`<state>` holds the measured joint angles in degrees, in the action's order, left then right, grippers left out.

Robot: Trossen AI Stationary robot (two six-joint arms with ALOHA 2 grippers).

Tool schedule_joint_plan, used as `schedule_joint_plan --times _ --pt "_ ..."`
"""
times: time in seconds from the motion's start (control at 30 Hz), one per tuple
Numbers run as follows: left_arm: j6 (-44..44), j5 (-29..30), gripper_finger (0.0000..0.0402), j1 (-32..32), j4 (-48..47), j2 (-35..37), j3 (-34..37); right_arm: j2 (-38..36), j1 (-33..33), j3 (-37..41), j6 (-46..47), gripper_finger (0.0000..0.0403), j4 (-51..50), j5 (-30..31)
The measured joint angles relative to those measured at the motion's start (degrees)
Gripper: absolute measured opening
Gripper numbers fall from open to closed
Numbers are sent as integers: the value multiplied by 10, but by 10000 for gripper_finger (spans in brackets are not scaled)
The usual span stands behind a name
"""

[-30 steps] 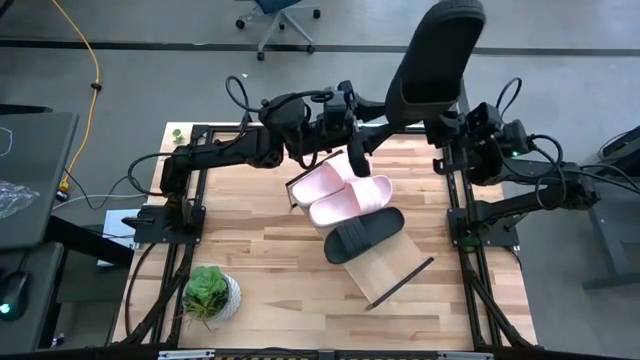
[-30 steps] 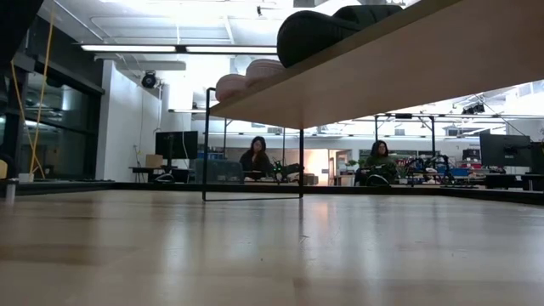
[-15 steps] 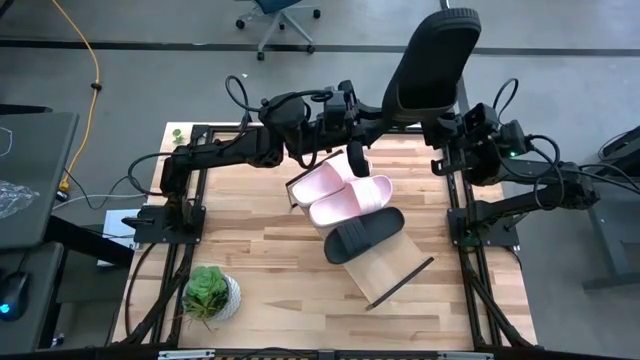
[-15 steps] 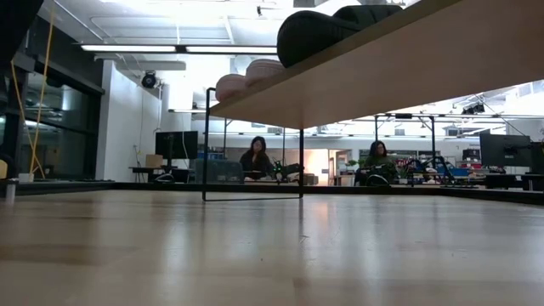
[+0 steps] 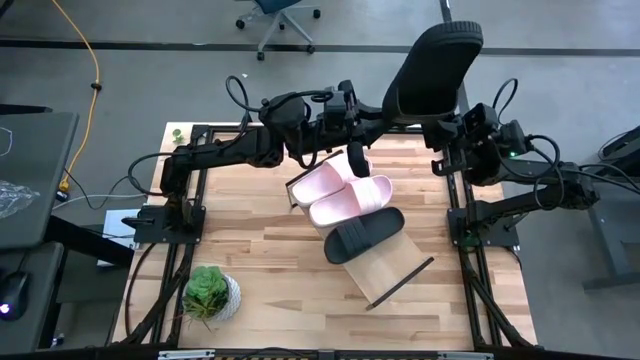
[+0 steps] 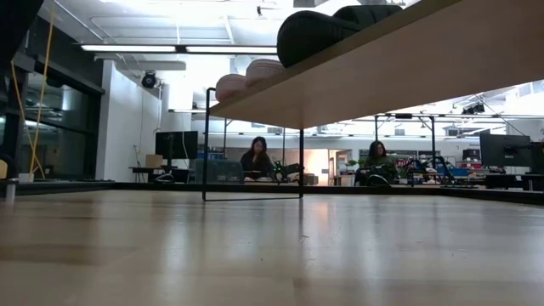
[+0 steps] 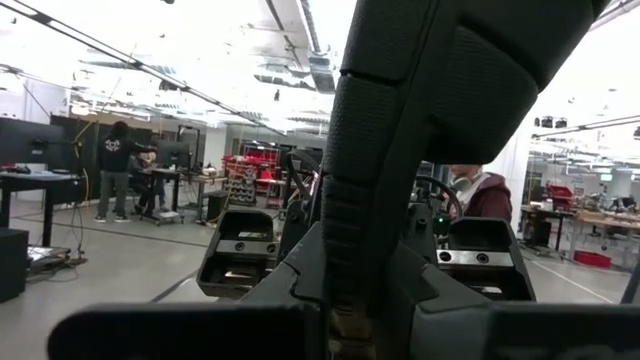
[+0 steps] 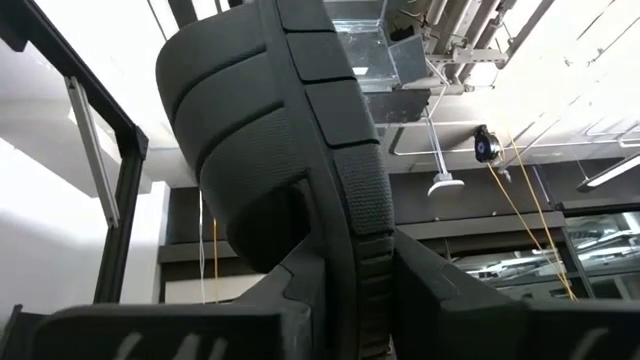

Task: Pick and place slides into the shelf
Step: Put the black slide on the shelf

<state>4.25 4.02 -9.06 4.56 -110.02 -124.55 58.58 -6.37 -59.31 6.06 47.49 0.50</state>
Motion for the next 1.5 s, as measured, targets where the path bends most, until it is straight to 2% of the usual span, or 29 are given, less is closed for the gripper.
schedule_joint_plan --times 0.33,0.67,0.87,0.97,1.1,1.3,1.5 --pt "-12 12 27 0 -1 1 0 -14 0 1 -10 66 -22 0" --pt "-30 33 27 0 -7 7 1 -91 0 1 -21 84 -187 7" --pt "-45 45 27 -3 -18 28 0 -168 0 0 -19 85 -366 25" --pt "-47 43 27 -5 -89 43 0 -209 0 0 10 85 -450 30" --pt "-46 38 27 -4 -232 66 0 -254 0 0 50 85 -542 31" --pt "3 -10 27 -3 -404 88 0 -290 0 0 113 86 -664 24" --pt "61 -70 26 -3 -526 103 0 -306 0 0 158 86 -722 -11"
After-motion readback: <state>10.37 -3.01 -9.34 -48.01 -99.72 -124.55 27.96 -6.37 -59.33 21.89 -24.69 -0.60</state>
